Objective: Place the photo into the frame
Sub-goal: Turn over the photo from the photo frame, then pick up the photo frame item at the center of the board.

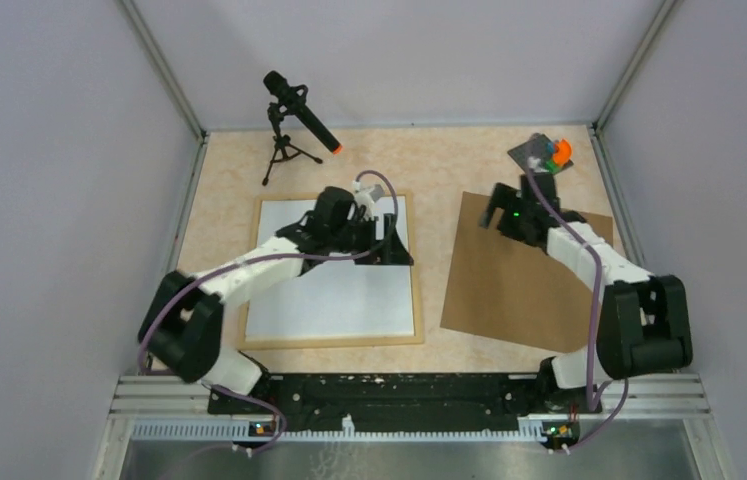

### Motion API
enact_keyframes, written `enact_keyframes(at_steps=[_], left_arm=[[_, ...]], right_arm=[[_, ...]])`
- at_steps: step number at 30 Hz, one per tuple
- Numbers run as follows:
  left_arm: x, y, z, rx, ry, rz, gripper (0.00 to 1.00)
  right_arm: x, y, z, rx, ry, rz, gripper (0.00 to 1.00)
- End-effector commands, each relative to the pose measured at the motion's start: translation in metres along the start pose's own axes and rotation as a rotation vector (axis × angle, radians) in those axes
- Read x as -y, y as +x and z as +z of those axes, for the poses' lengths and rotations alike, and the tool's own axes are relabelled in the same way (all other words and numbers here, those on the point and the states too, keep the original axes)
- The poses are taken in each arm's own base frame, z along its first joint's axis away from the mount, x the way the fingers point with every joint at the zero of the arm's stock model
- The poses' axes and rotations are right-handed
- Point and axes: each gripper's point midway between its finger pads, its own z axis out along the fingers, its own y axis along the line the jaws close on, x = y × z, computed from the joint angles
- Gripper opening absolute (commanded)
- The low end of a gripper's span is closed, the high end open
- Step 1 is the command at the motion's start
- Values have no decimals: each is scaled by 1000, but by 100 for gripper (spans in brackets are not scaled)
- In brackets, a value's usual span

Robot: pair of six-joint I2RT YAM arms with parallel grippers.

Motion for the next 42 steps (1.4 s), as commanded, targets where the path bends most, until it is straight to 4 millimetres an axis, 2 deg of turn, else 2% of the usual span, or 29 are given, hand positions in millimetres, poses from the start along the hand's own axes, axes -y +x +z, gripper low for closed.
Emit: enact_keyframes(at_steps=[1, 4, 6, 8, 11, 17, 20, 26, 29, 35, 42], left_arm=[[34, 23, 59, -171, 221, -135, 82], [44, 32, 102, -212, 135, -86, 83], [47, 37, 126, -224, 82, -82, 85], [45, 38, 146, -225, 19, -80, 91], [39, 39, 169, -214, -69, -42, 94], [21, 38, 190, -165, -188, -2, 96], [17, 41, 203, -174, -199, 25, 95], [8, 51, 222, -218, -227, -5, 95], [-2, 55, 223, -218, -272, -40, 96], [1, 70, 224, -276, -257, -117, 96], [-5, 46, 213, -216, -315, 24, 96]], right_arm=[[122, -2, -35, 59, 377, 232, 92], [186, -7, -60, 142, 630, 345, 93], [218, -7, -73, 205, 741, 425, 97], [245, -3, -81, 247, 778, 527, 97], [276, 0, -99, 314, 814, 641, 98], [313, 5, -136, 480, 834, 751, 99], [321, 13, -138, 476, 817, 777, 99], [311, 34, -110, 367, 718, 795, 99], [306, 47, -100, 328, 687, 803, 98], [300, 62, -92, 263, 666, 819, 98], [310, 51, -107, 311, 737, 788, 98]])
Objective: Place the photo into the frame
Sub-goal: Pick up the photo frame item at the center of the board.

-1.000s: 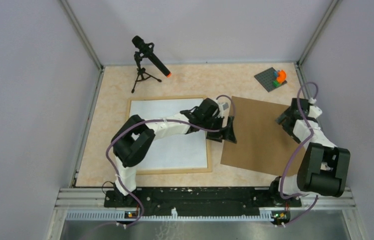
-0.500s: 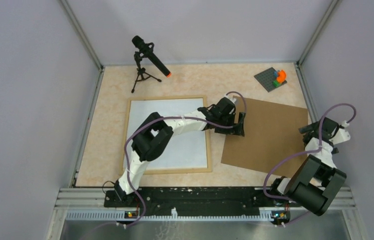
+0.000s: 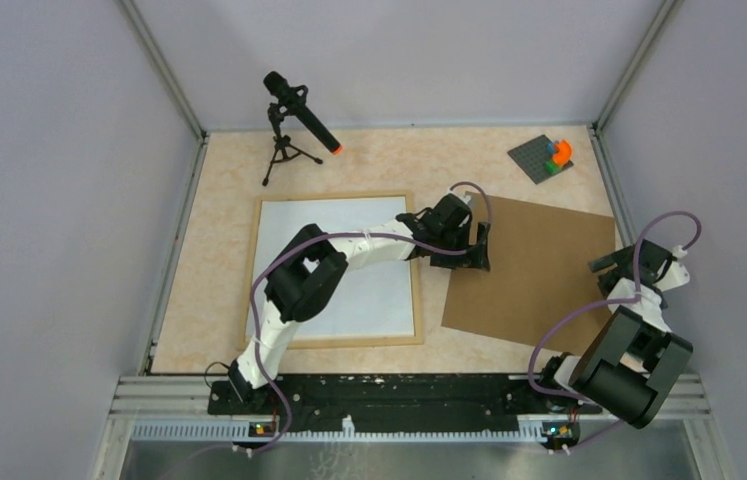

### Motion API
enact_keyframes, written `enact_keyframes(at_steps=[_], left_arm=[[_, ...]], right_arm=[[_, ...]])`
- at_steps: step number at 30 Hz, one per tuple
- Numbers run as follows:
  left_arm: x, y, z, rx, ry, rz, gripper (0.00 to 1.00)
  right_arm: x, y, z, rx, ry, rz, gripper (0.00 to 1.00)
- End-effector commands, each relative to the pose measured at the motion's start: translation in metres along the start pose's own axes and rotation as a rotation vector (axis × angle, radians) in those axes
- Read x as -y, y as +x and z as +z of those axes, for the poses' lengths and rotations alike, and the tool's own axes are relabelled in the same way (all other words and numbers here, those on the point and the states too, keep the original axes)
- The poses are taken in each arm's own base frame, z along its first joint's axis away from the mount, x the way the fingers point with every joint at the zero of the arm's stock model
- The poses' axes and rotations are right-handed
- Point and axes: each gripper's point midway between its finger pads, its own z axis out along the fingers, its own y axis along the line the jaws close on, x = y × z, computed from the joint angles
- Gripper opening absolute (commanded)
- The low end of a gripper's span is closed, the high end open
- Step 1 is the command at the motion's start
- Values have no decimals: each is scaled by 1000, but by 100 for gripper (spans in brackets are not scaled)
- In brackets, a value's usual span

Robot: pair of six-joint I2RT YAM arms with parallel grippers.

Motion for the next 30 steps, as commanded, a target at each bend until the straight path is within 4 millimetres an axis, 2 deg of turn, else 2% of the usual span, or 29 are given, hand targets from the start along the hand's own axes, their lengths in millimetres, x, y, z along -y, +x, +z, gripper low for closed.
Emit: enact_keyframes(at_steps=[1, 6, 9, 12, 15, 20, 26, 30], left_arm=[[-22, 0, -6, 3, -127, 86, 96], [-27, -24, -22, 126, -190, 197, 96], [-30, -19, -15, 96, -164, 153, 96], [-30, -7, -8, 39, -140, 121, 96], [-32, -3, -3, 28, -138, 100, 97], [-32, 12, 3, -71, -54, -16, 97], [-2, 21, -1, -176, 153, -125, 97], [20, 15, -5, -214, 296, -175, 96]], right_arm=[[4, -5, -1, 13, 30, -13, 98], [7, -14, 1, 49, 51, -13, 98], [5, -24, 2, 58, 78, -15, 98], [5, -21, 3, 47, 77, -19, 98], [4, -8, 7, 13, 44, -20, 98], [-2, 26, 13, -116, -24, -18, 98], [-11, 42, 10, -183, -89, 2, 97], [-17, 49, 7, -210, -136, 0, 96]])
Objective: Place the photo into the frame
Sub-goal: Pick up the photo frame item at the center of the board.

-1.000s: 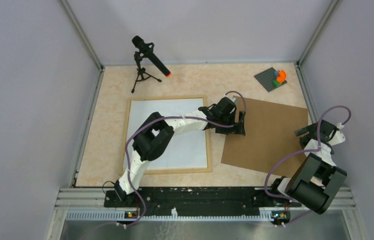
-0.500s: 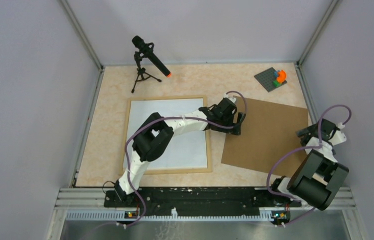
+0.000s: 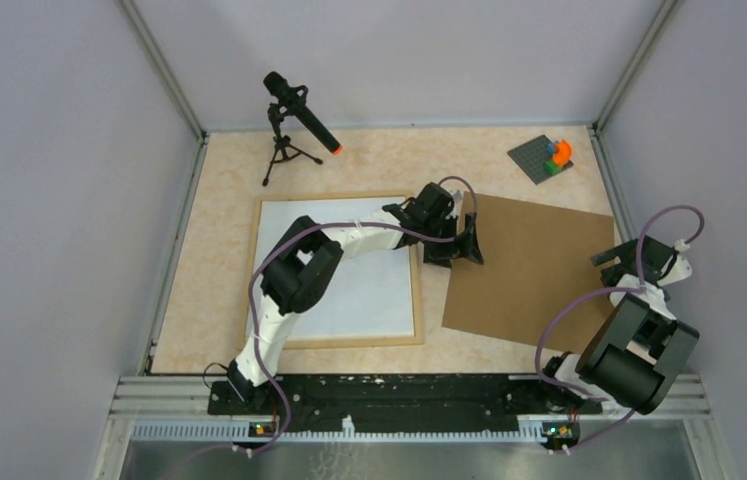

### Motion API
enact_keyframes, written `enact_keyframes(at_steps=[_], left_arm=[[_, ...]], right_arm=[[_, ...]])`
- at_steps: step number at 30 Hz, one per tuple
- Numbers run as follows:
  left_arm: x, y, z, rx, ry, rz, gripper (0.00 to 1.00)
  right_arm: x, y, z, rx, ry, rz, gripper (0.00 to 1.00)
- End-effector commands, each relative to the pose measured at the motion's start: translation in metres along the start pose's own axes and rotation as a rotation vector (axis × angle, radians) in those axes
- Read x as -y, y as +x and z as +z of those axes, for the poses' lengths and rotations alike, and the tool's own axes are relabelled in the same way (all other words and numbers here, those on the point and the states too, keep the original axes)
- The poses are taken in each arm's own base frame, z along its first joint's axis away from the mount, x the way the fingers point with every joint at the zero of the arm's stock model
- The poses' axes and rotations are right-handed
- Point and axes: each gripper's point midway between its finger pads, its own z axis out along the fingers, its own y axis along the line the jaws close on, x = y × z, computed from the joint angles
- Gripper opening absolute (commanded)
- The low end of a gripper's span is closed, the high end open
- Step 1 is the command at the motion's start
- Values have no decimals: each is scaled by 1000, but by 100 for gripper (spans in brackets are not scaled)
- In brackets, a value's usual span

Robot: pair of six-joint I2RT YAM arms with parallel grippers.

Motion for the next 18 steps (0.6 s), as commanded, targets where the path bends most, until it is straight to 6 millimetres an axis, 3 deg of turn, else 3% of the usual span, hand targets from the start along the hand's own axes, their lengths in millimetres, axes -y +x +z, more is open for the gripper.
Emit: enact_keyframes(at_steps=[1, 5, 10, 18], left_arm=[[30, 21, 6, -133, 203, -82, 95], [56, 1, -11, -95, 303, -60, 94], [91, -17, -46, -39, 382, -17, 94], [93, -21, -92, 54, 381, -39, 94]], right_arm=[[-1, 58, -6, -218, -72, 22, 96], [-3, 72, -7, -267, -100, 30, 96], [-4, 88, -9, -305, -137, 35, 95], [-17, 111, -20, -356, -179, -34, 94]])
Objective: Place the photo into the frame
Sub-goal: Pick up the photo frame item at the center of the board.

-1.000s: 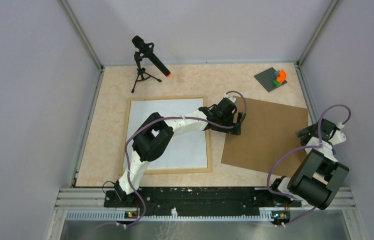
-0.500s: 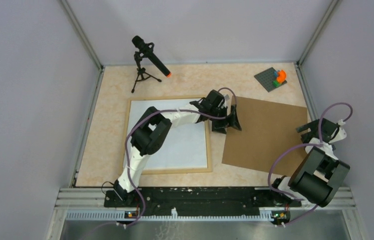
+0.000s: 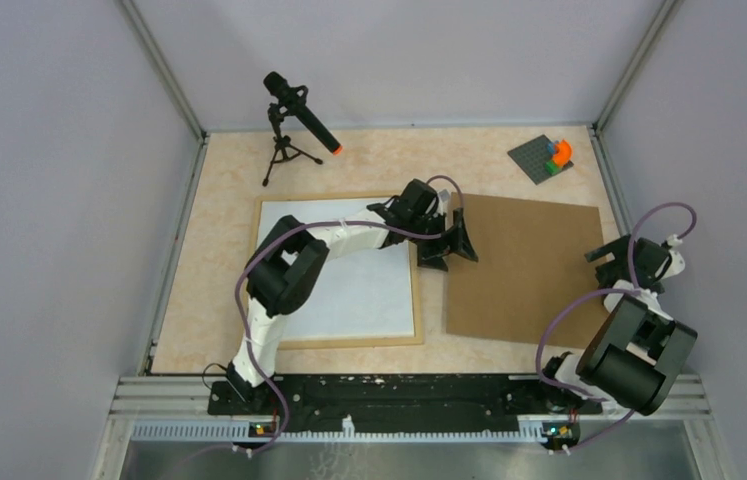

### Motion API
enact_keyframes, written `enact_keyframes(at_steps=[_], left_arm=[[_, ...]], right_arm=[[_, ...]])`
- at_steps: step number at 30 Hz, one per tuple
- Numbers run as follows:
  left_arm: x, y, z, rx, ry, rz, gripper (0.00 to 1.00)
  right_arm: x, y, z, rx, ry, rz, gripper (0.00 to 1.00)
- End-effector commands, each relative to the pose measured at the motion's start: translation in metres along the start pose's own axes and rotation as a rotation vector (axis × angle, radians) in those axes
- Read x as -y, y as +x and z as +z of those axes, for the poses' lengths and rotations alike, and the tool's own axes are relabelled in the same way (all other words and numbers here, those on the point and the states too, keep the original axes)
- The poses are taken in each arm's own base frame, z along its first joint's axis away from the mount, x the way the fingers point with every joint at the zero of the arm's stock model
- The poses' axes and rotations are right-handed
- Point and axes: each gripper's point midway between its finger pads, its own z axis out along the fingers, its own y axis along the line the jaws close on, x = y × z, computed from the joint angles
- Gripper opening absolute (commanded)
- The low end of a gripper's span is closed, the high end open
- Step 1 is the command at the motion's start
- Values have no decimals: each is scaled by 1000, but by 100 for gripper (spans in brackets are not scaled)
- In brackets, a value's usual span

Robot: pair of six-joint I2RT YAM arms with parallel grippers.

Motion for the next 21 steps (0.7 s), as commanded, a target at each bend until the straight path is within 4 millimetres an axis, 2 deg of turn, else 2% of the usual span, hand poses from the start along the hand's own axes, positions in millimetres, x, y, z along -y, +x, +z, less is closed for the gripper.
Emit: enact_keyframes(at_steps=[1, 4, 6, 11, 13, 16, 21], left_arm=[[94, -8, -55, 97, 263, 128, 95], [95, -9, -69, 115, 261, 135, 95], [88, -6, -79, 119, 248, 118, 95], [46, 0, -107, 165, 184, 64, 95], [22, 2, -120, 180, 130, 36, 95], [-3, 4, -142, 219, 91, 8, 96], [-55, 10, -172, 286, 1, -65, 97]], right_arm=[[-5, 109, -29, -391, -49, 25, 94], [-14, 118, -34, -406, -69, 5, 94], [-22, 123, -38, -414, -89, -5, 94], [-42, 139, -49, -444, -138, -24, 94], [-54, 151, -56, -468, -169, -53, 94], [-72, 174, -68, -505, -216, -97, 94], [-96, 219, -94, -593, -289, -177, 94]])
